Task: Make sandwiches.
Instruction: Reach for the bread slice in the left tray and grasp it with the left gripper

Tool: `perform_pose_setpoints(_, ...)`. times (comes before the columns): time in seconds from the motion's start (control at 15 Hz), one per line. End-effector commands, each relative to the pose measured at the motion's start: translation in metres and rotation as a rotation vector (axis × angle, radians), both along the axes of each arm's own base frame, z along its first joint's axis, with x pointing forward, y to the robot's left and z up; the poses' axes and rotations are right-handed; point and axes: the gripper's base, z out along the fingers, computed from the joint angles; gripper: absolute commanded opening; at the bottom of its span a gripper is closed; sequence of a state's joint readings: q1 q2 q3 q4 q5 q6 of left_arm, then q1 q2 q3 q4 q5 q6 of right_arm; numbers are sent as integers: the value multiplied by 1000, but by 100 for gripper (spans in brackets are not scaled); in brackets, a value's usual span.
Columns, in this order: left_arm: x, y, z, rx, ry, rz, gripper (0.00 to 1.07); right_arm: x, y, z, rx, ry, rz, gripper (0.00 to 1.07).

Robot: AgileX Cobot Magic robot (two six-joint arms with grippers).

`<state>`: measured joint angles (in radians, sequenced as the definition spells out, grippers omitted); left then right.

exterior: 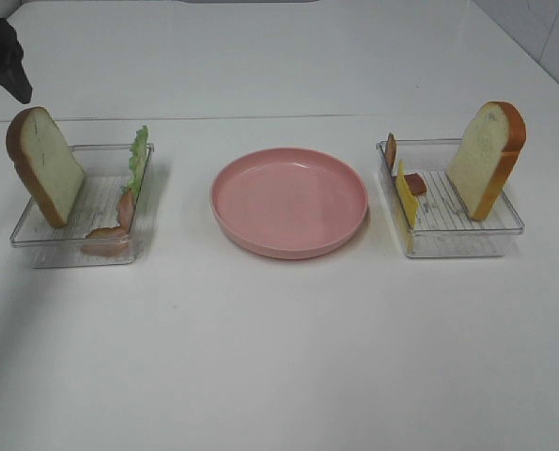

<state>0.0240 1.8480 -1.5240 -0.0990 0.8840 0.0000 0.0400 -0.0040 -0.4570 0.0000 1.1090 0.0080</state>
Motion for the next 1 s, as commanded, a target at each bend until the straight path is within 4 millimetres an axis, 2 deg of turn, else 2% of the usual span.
perform_pose_setpoints(0.07, 15, -1, -15, -24, 12, -6, 98, -4, 0, 0, 0, -33, -2, 96)
perform_pose_setpoints(0.13, 27, -3, -31, -46, 38, -26, 98, -4, 0, 0, 0, -33, -2, 96)
perform_pose_setpoints(0.27, 36, -5, -43, -71, 44, -25, 98, -4, 0, 0, 0, -33, -2, 96)
perform_pose_setpoints(0.33, 44, -6, -59, -84, 50, -28, 98, -4, 0, 0, 0, -33, -2, 96)
perform_pose_setpoints(0.6, 50, -5, -88, -67, 103, -37, 98, -4, 0, 0, 0, -33, -2, 96)
perform_pose_setpoints(0.73, 50, -4, -92, -61, 107, -38, 97, -4, 0, 0, 0, -33, -2, 96)
perform_pose_setpoints(0.8, 51, -4, -92, -58, 104, -39, 94, -4, 0, 0, 0, -33, -2, 96)
perform_pose_setpoints(0.93, 52, -3, -91, -49, 93, -40, 74, -4, 0, 0, 0, -33, -2, 96)
perform_pose_setpoints(1.0, 52, -3, -91, -49, 88, -38, 67, -4, 0, 0, 0, -33, -2, 96)
